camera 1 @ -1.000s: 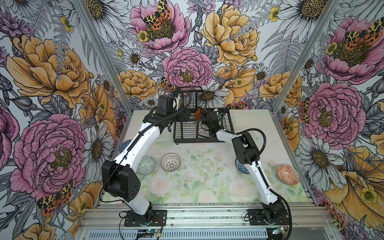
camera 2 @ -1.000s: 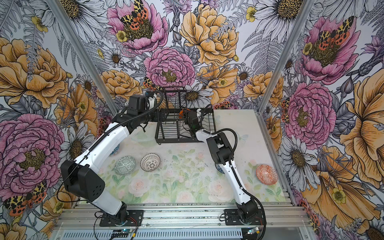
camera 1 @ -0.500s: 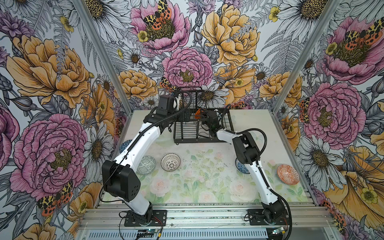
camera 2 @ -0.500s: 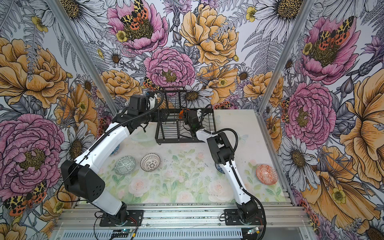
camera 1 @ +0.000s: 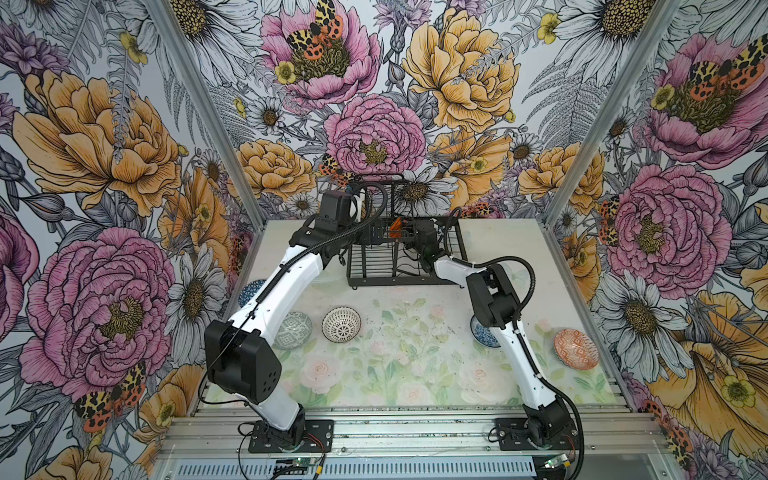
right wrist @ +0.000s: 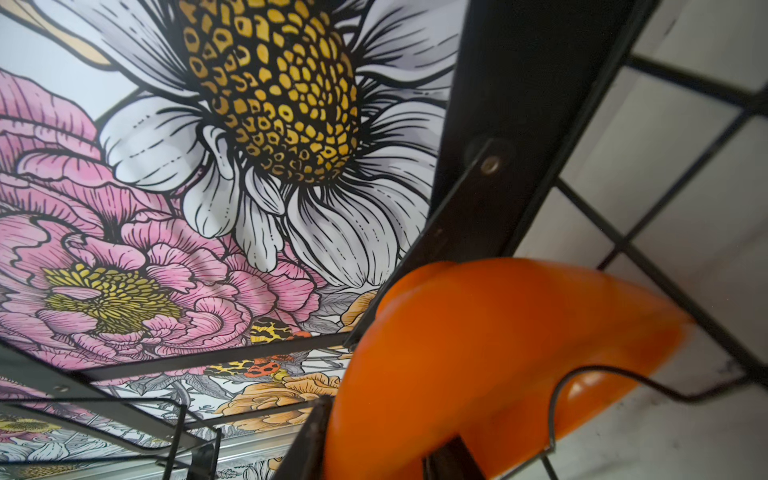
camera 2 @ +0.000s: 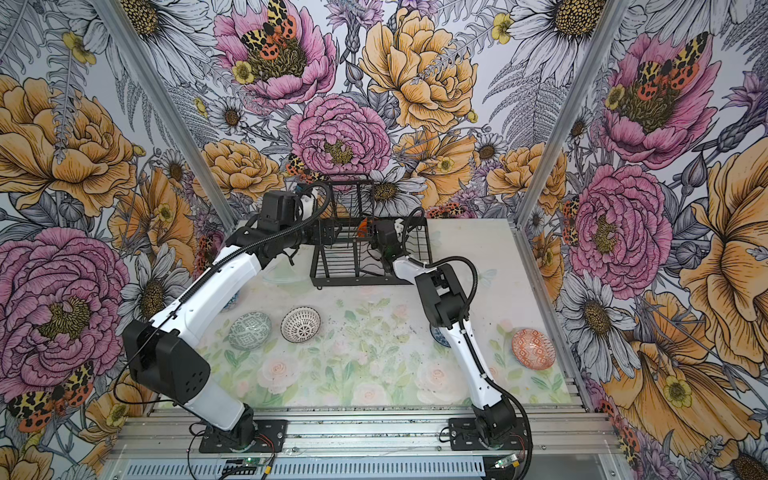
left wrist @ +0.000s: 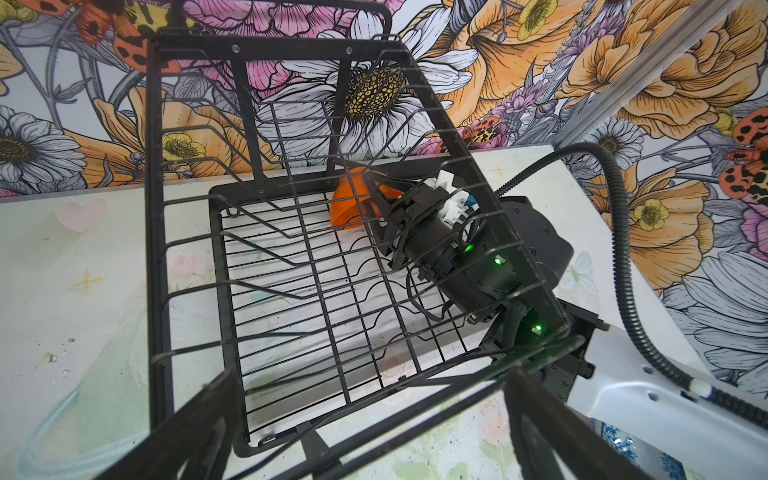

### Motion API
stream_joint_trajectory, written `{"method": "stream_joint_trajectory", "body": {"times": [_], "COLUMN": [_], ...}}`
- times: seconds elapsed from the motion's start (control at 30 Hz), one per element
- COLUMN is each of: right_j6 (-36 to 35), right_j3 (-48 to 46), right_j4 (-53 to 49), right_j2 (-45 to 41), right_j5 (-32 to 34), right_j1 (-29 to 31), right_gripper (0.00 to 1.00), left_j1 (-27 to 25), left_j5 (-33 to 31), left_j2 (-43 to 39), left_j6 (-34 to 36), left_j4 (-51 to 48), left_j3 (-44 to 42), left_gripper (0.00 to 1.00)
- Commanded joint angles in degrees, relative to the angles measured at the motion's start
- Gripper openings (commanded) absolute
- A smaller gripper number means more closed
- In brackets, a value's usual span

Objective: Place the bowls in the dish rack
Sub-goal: 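Open the right gripper and lift it off the orange bowl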

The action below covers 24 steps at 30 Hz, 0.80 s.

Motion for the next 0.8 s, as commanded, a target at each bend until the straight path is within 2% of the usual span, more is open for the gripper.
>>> {"method": "stream_joint_trajectory", "body": {"times": [0.0,0.77], "right_j6": [-0.7,-3.9], "right_j3": [0.7,-3.5], "right_j4": [-4.6,-3.1], "right_j2": [0.2,-4.1], "right_j5": [-0.1,-2.0], "right_j1": [-0.8,-2.2], "right_gripper": [0.4,0.66], "left_j1": [-0.5,-1.1], "left_j5": [-0.8,-1.3], "left_j2": [-0.9,-1.6], "left_j6": [-0.1,-0.7], "left_j4": [0.1,0.9], "left_j3": [1.4,1.0], "left_gripper": [0.99,0.99]}}
